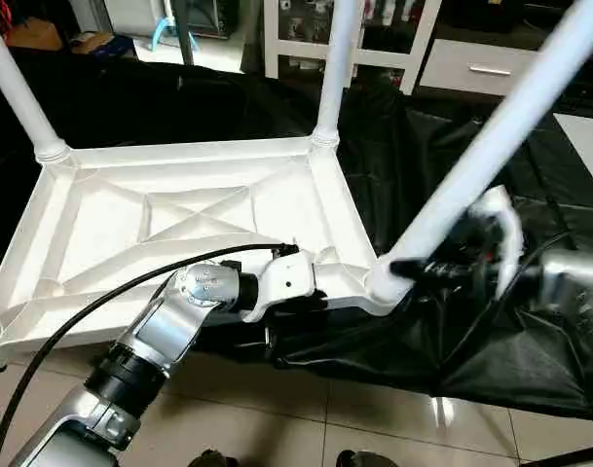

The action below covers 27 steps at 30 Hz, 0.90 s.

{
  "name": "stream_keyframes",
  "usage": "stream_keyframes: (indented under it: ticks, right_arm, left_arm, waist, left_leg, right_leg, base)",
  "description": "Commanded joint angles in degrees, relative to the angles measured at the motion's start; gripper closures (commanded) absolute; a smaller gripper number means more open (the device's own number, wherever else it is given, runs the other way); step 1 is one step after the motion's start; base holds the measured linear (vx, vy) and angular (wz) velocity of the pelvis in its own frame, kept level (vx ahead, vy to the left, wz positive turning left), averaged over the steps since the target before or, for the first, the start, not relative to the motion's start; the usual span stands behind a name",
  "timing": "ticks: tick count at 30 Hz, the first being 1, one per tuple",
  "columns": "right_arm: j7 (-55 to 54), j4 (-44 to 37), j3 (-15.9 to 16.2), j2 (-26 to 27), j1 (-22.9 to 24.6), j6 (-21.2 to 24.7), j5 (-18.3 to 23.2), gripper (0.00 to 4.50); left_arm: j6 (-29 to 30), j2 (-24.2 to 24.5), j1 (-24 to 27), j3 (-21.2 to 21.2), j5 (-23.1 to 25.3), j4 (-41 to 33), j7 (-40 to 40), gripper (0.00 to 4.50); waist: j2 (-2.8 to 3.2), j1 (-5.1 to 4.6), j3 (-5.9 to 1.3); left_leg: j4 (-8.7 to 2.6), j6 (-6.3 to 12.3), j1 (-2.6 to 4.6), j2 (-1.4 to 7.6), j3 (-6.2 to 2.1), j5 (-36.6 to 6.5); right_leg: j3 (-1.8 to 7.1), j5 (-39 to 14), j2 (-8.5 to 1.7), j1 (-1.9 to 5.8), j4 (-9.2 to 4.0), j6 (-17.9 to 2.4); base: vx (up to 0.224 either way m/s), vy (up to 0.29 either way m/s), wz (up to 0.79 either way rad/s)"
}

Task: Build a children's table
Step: Insert table leg to table base

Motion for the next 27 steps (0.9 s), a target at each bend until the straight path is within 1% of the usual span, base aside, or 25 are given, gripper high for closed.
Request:
stream_keyframes:
  ticks: [1,2,5,6,7,8,9,10,14,15,16,17,18,19,20,21,23,24,25,27]
  right_arm:
    - [-0.6,0.5,1.8,0.7,0.0,-4.8,-3.4,2.59]
    - [-0.8,1.3,2.9,0.9,0.0,-6.8,-5.1,2.59]
    - [-2.3,3.4,4.3,1.7,-0.3,-11.1,-8.3,2.59]
    - [-2.3,3.4,4.3,1.7,-0.3,-11.1,-8.3,2.59]
    - [-3.1,4.2,4.2,2.4,-0.6,-12.3,-8.8,2.59]
    - [-4.1,5.0,3.9,3.0,-1.1,-13.6,-9.1,2.59]
    - [-5.1,5.8,3.4,3.5,-1.7,-14.8,-9.3,2.59]
    - [-5.1,5.8,3.4,3.5,-1.7,-14.8,-9.3,2.59]
    - [-5.5,6.6,2.7,3.7,-2.4,-16.1,-9.5,2.59]
    - [-4.6,6.8,2.5,2.9,-2.5,-15.6,-9.2,2.59]
    - [-1.2,6.8,3.1,0.3,-1.6,-14.8,-9.3,2.59]
    - [0.6,6.4,3.6,-1.0,-0.9,-14.4,-9.3,2.59]
    - [0.6,6.4,3.6,-1.0,-0.9,-14.4,-9.3,2.59]
    - [0.6,6.4,3.6,-1.0,-0.9,-14.4,-9.3,2.59]
    - [1.7,6.4,3.9,-1.6,-0.5,-14.7,-9.5,2.59]
    - [3.3,6.3,4.1,-2.9,0.3,-14.6,-9.5,2.59]
    - [4.2,6.2,4.1,-3.7,0.9,-14.6,-9.5,2.59]
    - [4.3,6.2,4.1,-3.8,1.0,-14.6,-9.5,2.59]
    - [5.5,6.2,3.8,-5.3,1.5,-14.9,-9.4,2.59]
    - [5.3,6.8,3.5,-5.4,1.3,-15.4,-9.5,2.59]
  left_arm:
    - [-1.0,-0.2,0.2,-1.2,0.7,1.3,-0.8,4.5]
    - [-1.1,-0.2,0.2,-1.3,0.6,1.4,-0.8,4.5]
    - [-1.6,0.0,0.1,-1.4,0.7,1.9,-1.1,4.5]
    - [-1.6,0.0,0.1,-1.4,0.7,1.9,-1.1,4.5]
    - [-1.9,0.1,0.1,-1.4,0.7,2.1,-1.2,4.5]
    - [-2.1,0.2,0.0,-1.4,0.8,2.4,-1.4,4.5]
    - [-2.1,0.3,0.0,-1.6,0.9,2.5,-1.9,4.5]
    - [-2.1,0.3,0.0,-1.6,0.9,2.5,-1.9,4.5]
    - [-2.1,0.6,0.2,-1.9,1.0,2.4,-2.6,4.5]
    - [-2.0,0.7,0.3,-2.0,1.0,2.3,-2.8,4.5]
    - [-1.8,0.9,0.5,-2.0,1.1,2.0,-2.8,4.5]
    - [-1.8,0.9,0.6,-2.0,1.1,1.9,-2.9,4.5]
    - [-1.8,0.9,0.6,-2.0,1.1,1.9,-2.9,4.5]
    - [-1.8,0.9,0.6,-2.0,1.1,1.9,-2.9,4.5]
    - [-1.8,0.9,0.6,-2.0,1.1,2.0,-2.9,4.5]
    - [-1.8,0.9,0.7,-2.0,1.2,2.0,-2.9,4.5]
    - [-1.9,0.9,0.7,-2.0,1.2,2.0,-3.0,4.5]
    - [-1.9,0.9,0.7,-2.0,1.2,2.0,-3.0,4.5]
    - [-1.9,0.8,0.6,-2.0,1.3,2.1,-3.2,4.5]
    - [-1.9,0.8,0.6,-2.0,1.3,2.1,-3.2,4.5]
  waist:
    - [-0.72,-0.39,-3.06]
    - [-0.38,-0.32,-3.0]
    - [-0.45,-0.52,-2.98]
    - [-0.48,-0.54,-2.96]
    - [-0.27,-0.47,-2.99]
    - [-0.28,-0.59,-2.95]
    - [-0.31,-0.65,-3.05]
    - [-0.29,-0.65,-3.03]
    - [-0.24,-0.68,-3.1]
    - [-0.3,-0.64,-3.17]
    - [-0.31,-0.64,-3.3]
    - [-0.29,-0.54,-3.31]
    - [-0.27,-0.39,-3.32]
    - [-0.28,-0.39,-3.19]
    - [-0.35,-0.43,-3.23]
    - [-0.33,-0.5,-3.27]
    - [-0.31,-0.43,-3.28]
    - [-0.3,-0.38,-3.26]
    - [-0.25,-0.24,-3.28]
    - [-0.27,-0.16,-3.29]
  left_leg:
    - [-4.31,2.51,0.92,0.92,-0.21,-13.4]
    - [-4.41,2.42,1.02,0.95,-0.26,-13.8]
    - [-4.45,2.07,1.0,0.9,-0.24,-14.4]
    - [-4.46,2.08,1.02,0.88,-0.22,-14.6]
    - [-4.52,2.18,1.07,0.92,-0.29,-14.8]
    - [-4.57,2.1,0.93,0.88,-0.3,-15.1]
    - [-4.56,1.99,0.99,0.85,-0.3,-15.3]
    - [-4.54,1.93,1.09,0.89,-0.28,-15.6]
    - [-4.58,2.09,1.03,0.94,-0.3,-15.0]
    - [-4.52,2.25,1.03,0.92,-0.25,-14.7]
    - [-4.46,2.58,1.06,0.94,-0.24,-14.5]
    - [-4.44,2.75,1.1,1.01,-0.27,-14.3]
    - [-4.38,3.06,1.24,1.08,-0.21,-14.0]
    - [-4.38,3.54,1.06,1.05,-0.17,-13.4]
    - [-4.33,3.71,0.89,0.97,-0.17,-13.2]
    - [-4.31,3.82,0.95,0.97,-0.18,-13.8]
    - [-4.3,3.94,1.11,1.08,-0.17,-14.1]
    - [-4.34,3.96,1.14,1.11,-0.16,-14.3]
    - [-4.37,3.84,1.19,1.16,-0.2,-14.2]
    - [-4.35,3.9,1.31,1.2,-0.13,-14.3]
  right_leg:
    - [0.94,-16.8,-1.21,2.34,-4.12,-10.8]
    - [0.95,-17.0,-1.23,2.27,-4.2,-10.8]
    - [0.94,-16.6,-1.11,2.24,-4.22,-10.8]
    - [0.98,-16.6,-1.11,2.24,-4.26,-10.8]
    - [0.99,-16.4,-1.1,2.34,-4.2,-10.9]
    - [0.95,-16.7,-1.11,2.3,-4.25,-10.9]
    - [0.94,-16.7,-1.07,2.31,-4.27,-10.9]
    - [0.96,-16.7,-1.09,2.2,-4.3,-11.0]
    - [0.95,-15.1,-1.04,2.38,-4.09,-11.5]
    - [0.96,-14.4,-1.01,2.48,-4.02,-11.7]
    - [0.93,-13.7,-0.98,2.58,-3.92,-12.1]
    - [0.93,-13.1,-1.01,2.68,-3.87,-12.2]
    - [0.96,-12.4,-0.98,2.67,-3.86,-12.5]
    - [0.98,-11.3,-0.99,2.72,-3.76,-13.0]
    - [0.96,-11.3,-1.09,2.85,-3.75,-13.1]
    - [0.96,-12.3,-1.14,2.78,-3.84,-13.0]
    - [0.98,-13.0,-1.15,2.68,-3.92,-13.0]
    - [0.97,-13.2,-1.12,2.65,-3.98,-13.0]
    - [0.96,-13.0,-1.13,2.69,-3.99,-13.1]
    - [0.97,-12.6,-1.08,2.59,-3.94,-13.4]
  base:
    - [0.0,0.0,0.0]
    - [0.0,0.0,0.0]
    - [0.0,0.0,0.0]
    - [0.0,0.0,0.0]
    - [0.0,0.0,0.0]
    - [0.0,0.0,0.0]
    - [0.0,0.0,0.0]
    - [0.0,0.0,0.0]
    - [0.0,0.0,0.0]
    - [0.0,0.0,0.0]
    - [0.0,0.0,0.0]
    - [0.0,0.0,0.0]
    - [0.0,0.0,0.0]
    - [0.0,0.0,0.0]
    - [0.0,0.0,0.0]
    - [0.0,0.0,0.0]
    - [0.0,0.0,0.0]
    - [0.0,0.0,0.0]
    - [0.0,0.0,0.0]
    - [0.0,0.0,0.0]
